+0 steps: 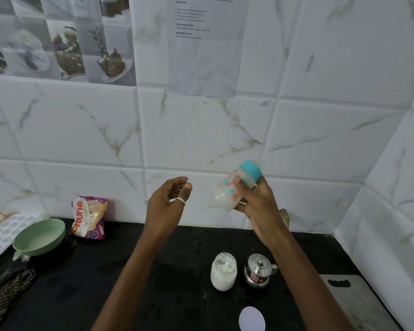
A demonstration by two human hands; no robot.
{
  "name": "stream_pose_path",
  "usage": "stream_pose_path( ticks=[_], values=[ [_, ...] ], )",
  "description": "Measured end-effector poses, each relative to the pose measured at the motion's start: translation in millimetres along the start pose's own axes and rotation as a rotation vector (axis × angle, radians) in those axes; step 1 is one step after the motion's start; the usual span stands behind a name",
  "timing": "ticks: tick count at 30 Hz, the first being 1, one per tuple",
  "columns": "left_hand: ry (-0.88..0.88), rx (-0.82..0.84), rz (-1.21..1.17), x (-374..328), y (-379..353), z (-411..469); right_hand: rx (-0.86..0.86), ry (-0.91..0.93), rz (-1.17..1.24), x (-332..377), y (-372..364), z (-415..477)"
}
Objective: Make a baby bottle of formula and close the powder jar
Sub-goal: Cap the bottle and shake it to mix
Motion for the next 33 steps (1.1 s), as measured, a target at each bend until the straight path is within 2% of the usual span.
stream_pose_path(
  ticks=[2, 3, 7, 11, 15, 20, 24, 28, 31, 33],
  values=[
    [0.003, 0.006, -0.005, 1, 0, -1, -0.101, 0.031, 0.152, 6, 11, 3],
    [0.002, 0.006, -0.004, 1, 0, -1, -0.113, 0.038, 0.149, 7, 12, 5],
    [-0.007, -0.004, 0.002, -1, 1, 2, 0.031, 0.0, -0.066, 2, -4, 2],
    [-0.006, 0.001, 0.001, 1, 1, 2, -0.107, 0.047, 0.141, 8, 14, 4],
    [-0.005, -0.003, 0.0, 3, 0, 4, 0.016, -0.031, -0.06, -5, 5, 2],
    [0.001, 0.017, -0.002, 2, -5, 3, -0.126, 0.041, 0.231, 13, 23, 7],
    [-0.006, 0.009, -0.001, 1, -6, 5, 0.024, -0.025, 0.018, 2, 6, 2],
    [-0.002, 0.014, -0.002, 0, -8, 4, -0.098, 0.021, 0.189, 5, 16, 6],
    [-0.003, 0.002, 0.004, 1, -7, 5, 0.029, -0.028, -0.004, -3, 1, 4],
    [-0.001, 0.003, -0.006, 1, -7, 5, 0.025, -0.012, 0.047, 0, 2, 4]
  ],
)
Point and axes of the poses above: each hand's wrist, its own z-axis towards the middle knuckle, its own y-axis out of the back of the hand, x = y × z, the point moved 10 cm from there along z, towards the middle knuckle, and after that the axes turned 1 degree about -x, right-handed, at the moved point
